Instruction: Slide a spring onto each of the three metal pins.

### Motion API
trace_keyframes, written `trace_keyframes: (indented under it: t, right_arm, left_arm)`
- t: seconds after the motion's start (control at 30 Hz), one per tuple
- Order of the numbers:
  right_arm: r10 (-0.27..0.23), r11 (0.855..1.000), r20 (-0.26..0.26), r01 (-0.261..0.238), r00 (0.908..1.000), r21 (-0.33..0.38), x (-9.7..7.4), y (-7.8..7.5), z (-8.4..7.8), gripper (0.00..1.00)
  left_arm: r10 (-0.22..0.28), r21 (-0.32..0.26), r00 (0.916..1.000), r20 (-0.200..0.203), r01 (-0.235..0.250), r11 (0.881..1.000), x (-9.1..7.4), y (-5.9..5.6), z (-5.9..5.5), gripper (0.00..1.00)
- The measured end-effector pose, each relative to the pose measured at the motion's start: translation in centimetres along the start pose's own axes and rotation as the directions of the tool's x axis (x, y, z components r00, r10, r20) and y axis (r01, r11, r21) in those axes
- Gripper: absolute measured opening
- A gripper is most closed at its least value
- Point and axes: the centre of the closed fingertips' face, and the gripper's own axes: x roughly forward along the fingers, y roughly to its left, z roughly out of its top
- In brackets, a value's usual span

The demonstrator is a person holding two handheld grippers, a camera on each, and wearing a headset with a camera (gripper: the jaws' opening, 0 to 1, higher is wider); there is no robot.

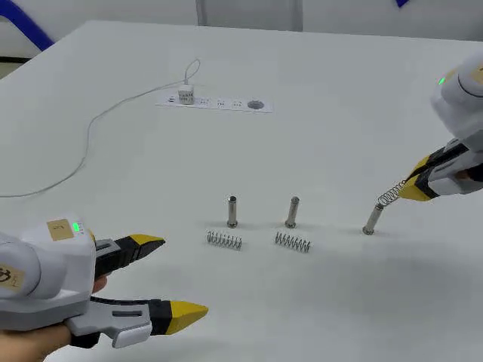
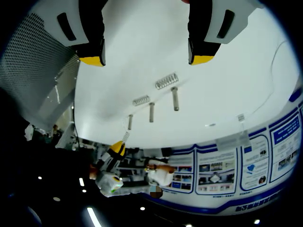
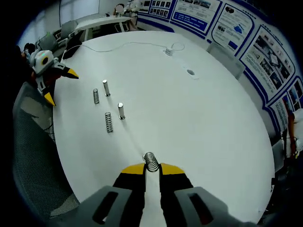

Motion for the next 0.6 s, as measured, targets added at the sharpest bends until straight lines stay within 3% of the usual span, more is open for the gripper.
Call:
trace_keyframes:
  t: [0.6]
  right_arm:
    - [0.044, 0.999, -0.082, -0.044, 0.9956, 0.0, 1.5, 0.0, -0.2, 0.11]
  left_arm:
    - [0.005, -0.009, 1.0, -0.003, -0.005, 1.0, -0.1, 0.1, -0.4, 0.73]
